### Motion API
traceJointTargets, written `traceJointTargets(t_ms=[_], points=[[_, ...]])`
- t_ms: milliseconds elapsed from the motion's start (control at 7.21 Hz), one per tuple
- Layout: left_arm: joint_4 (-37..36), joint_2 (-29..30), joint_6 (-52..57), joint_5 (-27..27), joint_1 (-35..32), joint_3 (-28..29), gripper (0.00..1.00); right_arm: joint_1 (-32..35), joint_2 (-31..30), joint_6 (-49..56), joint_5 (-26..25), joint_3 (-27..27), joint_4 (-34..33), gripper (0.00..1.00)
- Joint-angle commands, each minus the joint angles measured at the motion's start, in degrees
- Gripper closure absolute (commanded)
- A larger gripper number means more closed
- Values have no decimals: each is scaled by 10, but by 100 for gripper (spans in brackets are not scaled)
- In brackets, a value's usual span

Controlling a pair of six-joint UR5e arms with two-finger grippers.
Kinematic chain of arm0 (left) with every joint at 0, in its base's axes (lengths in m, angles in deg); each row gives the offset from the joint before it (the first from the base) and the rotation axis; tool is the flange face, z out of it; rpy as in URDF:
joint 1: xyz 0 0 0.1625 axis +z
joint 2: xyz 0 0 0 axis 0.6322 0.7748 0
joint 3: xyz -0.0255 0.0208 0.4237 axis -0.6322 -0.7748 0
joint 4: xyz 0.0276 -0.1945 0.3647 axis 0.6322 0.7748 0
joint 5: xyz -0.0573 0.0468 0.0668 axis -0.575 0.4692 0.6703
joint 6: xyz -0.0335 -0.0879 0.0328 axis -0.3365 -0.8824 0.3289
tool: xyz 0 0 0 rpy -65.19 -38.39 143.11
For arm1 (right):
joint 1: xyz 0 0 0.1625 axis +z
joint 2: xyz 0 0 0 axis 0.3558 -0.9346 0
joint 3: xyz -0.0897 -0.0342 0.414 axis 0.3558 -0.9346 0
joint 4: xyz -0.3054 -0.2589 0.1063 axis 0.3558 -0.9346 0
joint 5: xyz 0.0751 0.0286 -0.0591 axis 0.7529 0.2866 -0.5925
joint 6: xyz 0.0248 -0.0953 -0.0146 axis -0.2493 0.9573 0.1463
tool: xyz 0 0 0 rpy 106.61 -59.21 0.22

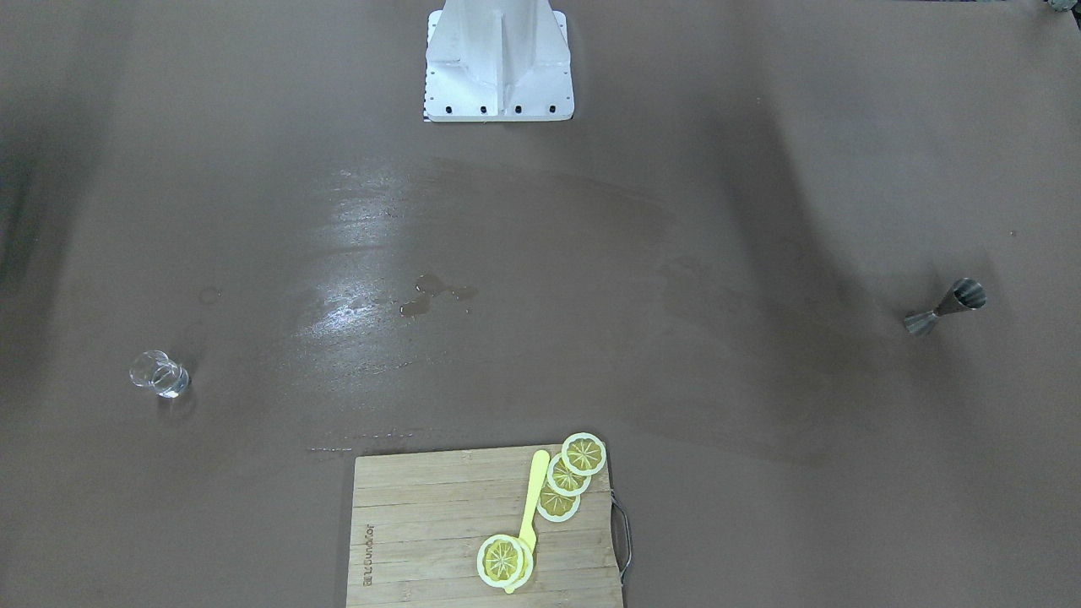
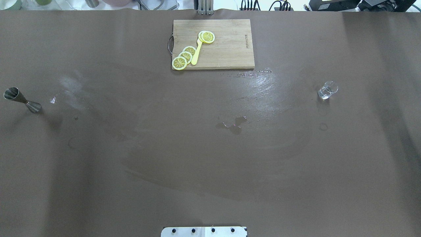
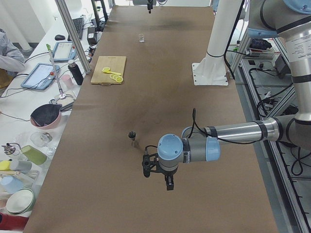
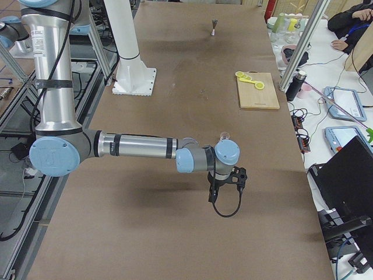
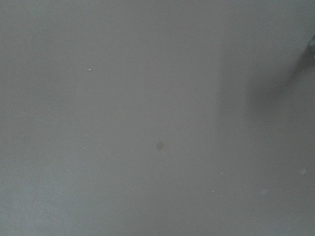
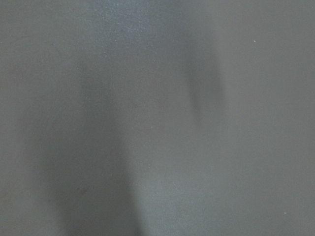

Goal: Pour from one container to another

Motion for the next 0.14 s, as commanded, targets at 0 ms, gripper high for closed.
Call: traceJointTargets(t_ms=[0], points=[[0, -4, 0, 1, -13, 2, 1, 0, 1, -2, 0, 0, -1, 0]])
